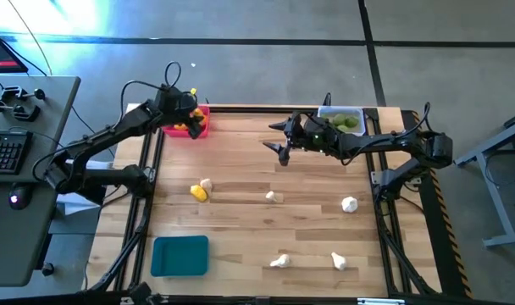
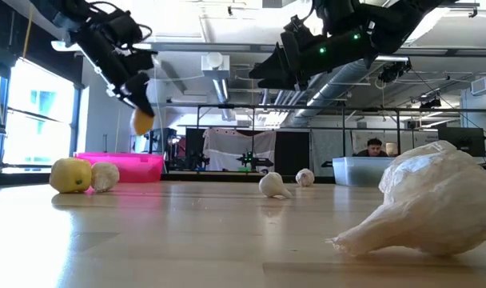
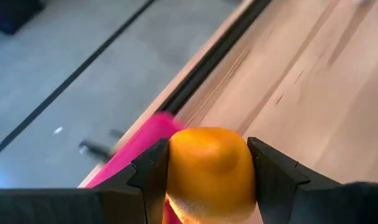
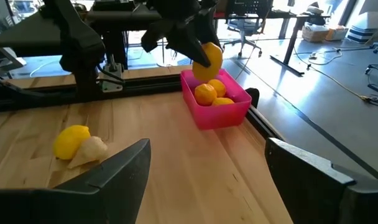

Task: Sort produce into baskets
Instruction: Put the right lemon into the pink bin

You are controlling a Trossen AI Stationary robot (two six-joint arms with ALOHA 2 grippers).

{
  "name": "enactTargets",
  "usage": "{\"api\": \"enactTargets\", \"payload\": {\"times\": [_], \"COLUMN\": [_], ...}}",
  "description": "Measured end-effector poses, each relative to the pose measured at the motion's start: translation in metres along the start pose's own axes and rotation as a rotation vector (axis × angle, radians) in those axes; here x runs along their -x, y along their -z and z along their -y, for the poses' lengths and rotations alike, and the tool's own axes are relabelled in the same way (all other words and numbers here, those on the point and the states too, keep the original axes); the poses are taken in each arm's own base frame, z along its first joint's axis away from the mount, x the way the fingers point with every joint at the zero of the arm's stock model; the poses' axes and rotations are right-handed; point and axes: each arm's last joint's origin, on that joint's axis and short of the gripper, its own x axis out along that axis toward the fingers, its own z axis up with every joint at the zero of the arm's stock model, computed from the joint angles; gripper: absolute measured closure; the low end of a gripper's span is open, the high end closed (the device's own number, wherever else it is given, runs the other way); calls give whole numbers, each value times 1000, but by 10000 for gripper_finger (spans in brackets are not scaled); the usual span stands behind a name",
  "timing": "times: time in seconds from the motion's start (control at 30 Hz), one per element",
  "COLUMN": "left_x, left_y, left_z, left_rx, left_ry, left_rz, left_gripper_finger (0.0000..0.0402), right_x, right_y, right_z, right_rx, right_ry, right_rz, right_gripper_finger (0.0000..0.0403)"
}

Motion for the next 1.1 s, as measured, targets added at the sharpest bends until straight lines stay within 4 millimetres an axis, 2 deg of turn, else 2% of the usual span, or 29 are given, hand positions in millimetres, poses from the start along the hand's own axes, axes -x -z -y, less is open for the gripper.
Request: {"api": "enactTargets", "payload": {"times": [0.17, 0.4, 0.73, 1.1], "left_x": [-8, -34, -69, -95], "left_y": [0, -6, -22, -11], "left_z": [-6, -9, -14, -9], "left_rx": [-85, -207, -322, -344], "left_ry": [-12, 39, 107, 186], "left_rz": [-169, -391, -503, -571], "left_gripper_finger": [237, 237, 237, 225], "right_x": [0, 0, 0, 0], "right_y": [2, 4, 5, 6], "right_z": [0, 0, 0, 0], "right_rx": [17, 56, 86, 87], "right_ry": [-1, -3, -5, -6], "right_rz": [-16, -38, -49, -63], "right_gripper_finger": [96, 96, 96, 96]}}
